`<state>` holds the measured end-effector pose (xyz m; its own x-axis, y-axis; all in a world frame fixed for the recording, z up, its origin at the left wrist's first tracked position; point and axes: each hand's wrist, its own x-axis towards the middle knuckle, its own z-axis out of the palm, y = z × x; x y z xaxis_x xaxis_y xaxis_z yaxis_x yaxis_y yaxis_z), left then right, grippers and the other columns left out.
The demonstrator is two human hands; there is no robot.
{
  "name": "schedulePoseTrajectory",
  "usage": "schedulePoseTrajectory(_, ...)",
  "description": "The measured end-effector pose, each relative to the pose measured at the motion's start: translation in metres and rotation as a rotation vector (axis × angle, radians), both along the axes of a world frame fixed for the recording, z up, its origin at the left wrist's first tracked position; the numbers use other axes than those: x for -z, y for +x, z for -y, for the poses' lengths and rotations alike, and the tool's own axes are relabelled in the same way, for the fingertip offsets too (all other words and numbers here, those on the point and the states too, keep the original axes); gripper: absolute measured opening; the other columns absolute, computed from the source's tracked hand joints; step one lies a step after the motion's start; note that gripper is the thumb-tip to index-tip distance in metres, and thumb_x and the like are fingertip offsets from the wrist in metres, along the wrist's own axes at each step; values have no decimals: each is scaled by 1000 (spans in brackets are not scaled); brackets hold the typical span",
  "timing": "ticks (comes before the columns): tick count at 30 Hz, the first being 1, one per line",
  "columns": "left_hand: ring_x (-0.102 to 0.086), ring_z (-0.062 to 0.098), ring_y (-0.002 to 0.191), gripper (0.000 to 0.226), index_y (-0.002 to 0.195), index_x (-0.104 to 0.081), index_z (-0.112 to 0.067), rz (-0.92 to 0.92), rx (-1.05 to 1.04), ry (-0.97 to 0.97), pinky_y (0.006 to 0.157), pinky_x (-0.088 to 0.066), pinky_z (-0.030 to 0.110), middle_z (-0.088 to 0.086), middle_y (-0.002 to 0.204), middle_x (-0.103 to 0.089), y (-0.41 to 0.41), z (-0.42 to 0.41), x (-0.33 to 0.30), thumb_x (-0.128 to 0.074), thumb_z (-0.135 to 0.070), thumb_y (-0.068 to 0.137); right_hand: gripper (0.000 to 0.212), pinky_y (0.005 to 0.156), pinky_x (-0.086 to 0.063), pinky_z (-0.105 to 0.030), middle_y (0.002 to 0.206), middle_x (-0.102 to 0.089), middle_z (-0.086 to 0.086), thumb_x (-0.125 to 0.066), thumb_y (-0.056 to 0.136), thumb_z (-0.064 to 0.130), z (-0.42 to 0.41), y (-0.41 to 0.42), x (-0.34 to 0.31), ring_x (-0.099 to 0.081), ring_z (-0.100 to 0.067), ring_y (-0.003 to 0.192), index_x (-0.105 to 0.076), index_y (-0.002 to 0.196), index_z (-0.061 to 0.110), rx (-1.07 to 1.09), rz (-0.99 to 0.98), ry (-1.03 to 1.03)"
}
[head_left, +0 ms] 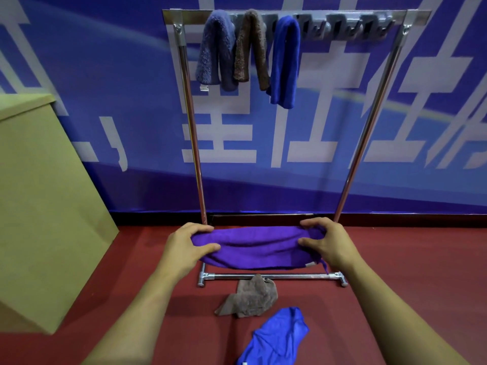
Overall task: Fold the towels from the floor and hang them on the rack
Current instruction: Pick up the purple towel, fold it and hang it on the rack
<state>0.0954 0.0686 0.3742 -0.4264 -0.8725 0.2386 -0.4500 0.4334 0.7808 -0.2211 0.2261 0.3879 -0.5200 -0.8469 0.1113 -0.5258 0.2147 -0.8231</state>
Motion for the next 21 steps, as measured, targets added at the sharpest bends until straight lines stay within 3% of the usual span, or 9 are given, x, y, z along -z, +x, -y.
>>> schedulePoseTrajectory(4,-60,-9,97,34,95,-80,-23,64,19,-56,83,-38,0,-13,96,-70,-2,0,1,-94,-19,65,44,100,-49,-30,105,-70,12,-92,66,15,-2,-1,0,-66,-9,103,-70,98,35,-5,-90,28)
schedulePoseTrajectory(10,-64,-6,92,33,81,-73,-41,25,16,-41,81,-40,2,-12,92,-73,3,1,-3,-91,-17,69,35,96,-46,-27,107,-69,9,-90,71,18,-2,-9,1,-63,-11,104,-75,99,32,-45,-129,61)
schedulePoseTrajectory(12,-65,-4,91,30,81,-74,-39,21,27,-35,80,-41,3,-12,91,-73,5,3,-3,-90,-16,71,32,94,-46,-26,107,-68,9,-88,74,20,-3,-11,2,-62,-11,103,-76,101,31,-51,-148,78)
schedulePoseTrajectory(16,-67,-2,88,17,83,-77,-31,47,35,7,80,-47,13,-12,90,-74,6,4,0,-87,-20,75,19,87,-45,-26,103,-67,4,-82,81,24,-1,-14,7,-64,-15,100,-77,99,27,-71,-209,109)
schedulePoseTrajectory(21,-68,7,85,11,81,-72,-29,35,4,90,79,-51,27,-14,85,-74,10,10,6,-83,-28,81,10,88,-47,-32,100,-66,4,-76,87,30,-1,-10,4,-63,-16,95,-66,87,31,-71,-227,73)
